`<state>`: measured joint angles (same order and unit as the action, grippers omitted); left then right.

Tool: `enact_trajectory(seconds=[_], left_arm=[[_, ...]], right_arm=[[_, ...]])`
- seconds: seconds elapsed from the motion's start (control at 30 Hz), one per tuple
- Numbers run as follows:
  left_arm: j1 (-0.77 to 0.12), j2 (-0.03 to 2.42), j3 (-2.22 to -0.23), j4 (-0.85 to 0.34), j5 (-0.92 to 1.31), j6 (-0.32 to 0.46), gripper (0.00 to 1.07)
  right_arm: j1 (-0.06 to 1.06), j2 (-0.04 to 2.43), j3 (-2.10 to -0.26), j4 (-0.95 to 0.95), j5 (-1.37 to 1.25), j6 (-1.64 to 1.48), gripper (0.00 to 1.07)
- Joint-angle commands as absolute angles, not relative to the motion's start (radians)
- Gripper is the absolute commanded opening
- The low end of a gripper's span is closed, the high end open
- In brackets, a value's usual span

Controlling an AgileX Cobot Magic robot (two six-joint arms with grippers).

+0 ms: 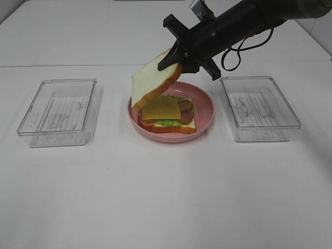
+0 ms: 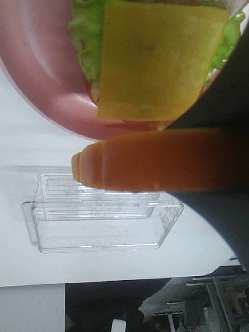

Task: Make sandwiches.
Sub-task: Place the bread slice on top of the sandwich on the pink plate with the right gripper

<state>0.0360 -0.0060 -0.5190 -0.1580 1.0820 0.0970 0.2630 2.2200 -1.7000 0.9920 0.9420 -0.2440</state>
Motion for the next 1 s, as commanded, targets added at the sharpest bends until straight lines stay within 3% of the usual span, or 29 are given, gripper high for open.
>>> enact_trajectory(seconds=[0.03, 0.9, 0.93, 0.97, 1.0], left_arm=[[0.04, -0.021, -0.516, -0.167, 1.075, 0.092, 0.98], [0.04, -0.021, -0.516, -0.167, 1.075, 0.092, 0.98], [0.04, -0.021, -0.516, -0.167, 1.075, 0.092, 0.98], [0.04, -0.021, -0.516, -0.167, 1.075, 0.092, 0.98], [0.04, -0.021, -0.516, -0.167, 1.075, 0.092, 0.98]], right_arm=[[0.262, 2.234, -1.695, 0.981, 0.928, -0.251, 0.0], [0.262, 2.275, -1.695, 0.893, 0.905, -0.251, 0.0], [0.262, 2.275, -1.695, 0.89, 0.904, -0.254, 0.07], [0.262, 2.275, -1.695, 0.89, 0.904, -0.254, 0.07], [0.262, 2.275, -1.695, 0.884, 0.905, -0.256, 0.2]])
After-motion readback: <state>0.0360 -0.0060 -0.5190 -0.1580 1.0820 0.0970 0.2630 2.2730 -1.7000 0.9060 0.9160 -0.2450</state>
